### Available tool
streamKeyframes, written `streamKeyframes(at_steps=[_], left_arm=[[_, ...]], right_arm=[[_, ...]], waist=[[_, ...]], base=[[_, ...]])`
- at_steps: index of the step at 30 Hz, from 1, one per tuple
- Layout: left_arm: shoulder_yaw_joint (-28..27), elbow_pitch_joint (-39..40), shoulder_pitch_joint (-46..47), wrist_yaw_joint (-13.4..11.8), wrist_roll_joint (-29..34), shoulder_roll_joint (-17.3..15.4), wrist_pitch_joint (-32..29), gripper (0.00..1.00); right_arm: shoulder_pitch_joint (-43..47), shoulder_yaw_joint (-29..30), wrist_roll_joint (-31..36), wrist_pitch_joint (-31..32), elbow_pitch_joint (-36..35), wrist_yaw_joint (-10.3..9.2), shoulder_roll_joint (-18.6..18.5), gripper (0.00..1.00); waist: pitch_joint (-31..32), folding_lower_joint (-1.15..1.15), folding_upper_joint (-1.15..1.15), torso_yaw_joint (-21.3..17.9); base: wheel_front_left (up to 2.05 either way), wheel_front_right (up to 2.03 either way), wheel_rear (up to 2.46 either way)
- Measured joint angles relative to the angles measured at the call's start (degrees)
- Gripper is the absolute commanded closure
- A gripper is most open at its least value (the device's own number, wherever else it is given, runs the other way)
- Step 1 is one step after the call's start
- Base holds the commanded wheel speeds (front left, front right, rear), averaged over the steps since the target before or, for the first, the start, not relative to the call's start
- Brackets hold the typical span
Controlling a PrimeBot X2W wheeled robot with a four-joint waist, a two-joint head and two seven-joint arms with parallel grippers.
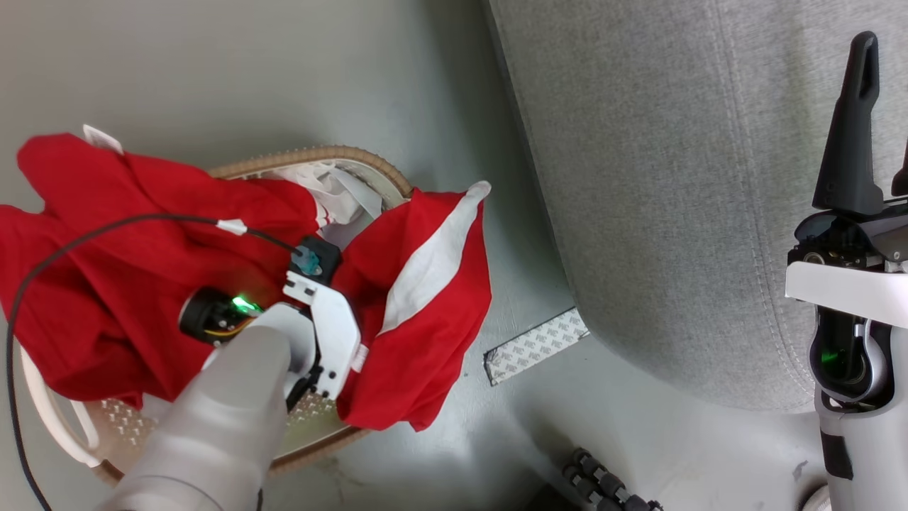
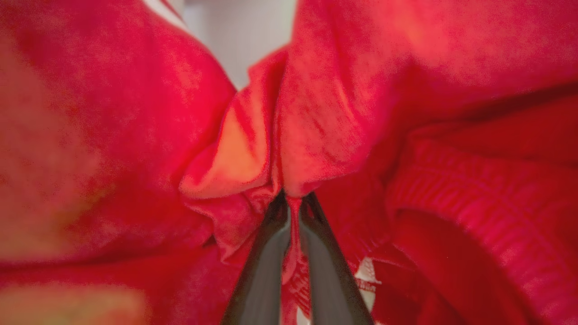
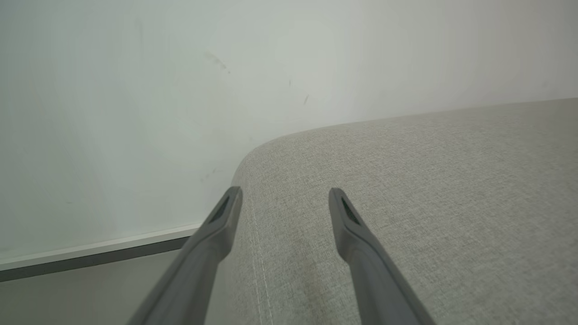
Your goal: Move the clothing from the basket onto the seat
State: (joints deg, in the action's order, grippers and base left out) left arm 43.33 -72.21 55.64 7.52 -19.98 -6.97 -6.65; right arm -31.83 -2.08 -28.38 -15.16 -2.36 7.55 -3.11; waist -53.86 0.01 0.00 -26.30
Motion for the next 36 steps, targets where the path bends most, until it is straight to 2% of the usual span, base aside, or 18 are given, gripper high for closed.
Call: streamKeyframes(at_steps=[8, 14, 24, 36], left_arm=[[3.0, 2.4, -2.2, 0.0, -4.8, 0.5, 2.4, 1.00], [5.4, 4.8, -5.2, 0.0, -9.2, 2.1, 5.2, 1.00], [10.3, 10.3, -12.2, 0.0, -17.8, 3.4, 12.6, 1.00], [13.8, 15.3, -17.8, 0.0, -26.6, 3.7, 19.4, 1.00]], right_arm=[[0.2, 0.7, 0.7, 0.0, 1.1, 0.00, 0.0, 0.00], [1.7, 1.0, 1.3, 0.0, 1.8, 0.00, -2.0, 0.00], [6.8, 1.0, 1.7, 0.0, 3.9, 0.00, -6.4, 0.00], [13.2, -0.2, 1.7, 0.0, 6.5, 0.00, -9.3, 0.00]], waist=[[3.8, -0.01, 0.00, 0.9], [9.1, -0.01, 0.00, 3.0], [21.4, -0.01, 0.00, 7.5], [37.4, -0.02, 0.00, 13.0]], base=[[0.00, 0.00, 0.00], [0.00, 0.00, 0.00], [0.00, 0.00, 0.00], [0.00, 0.00, 0.00]])
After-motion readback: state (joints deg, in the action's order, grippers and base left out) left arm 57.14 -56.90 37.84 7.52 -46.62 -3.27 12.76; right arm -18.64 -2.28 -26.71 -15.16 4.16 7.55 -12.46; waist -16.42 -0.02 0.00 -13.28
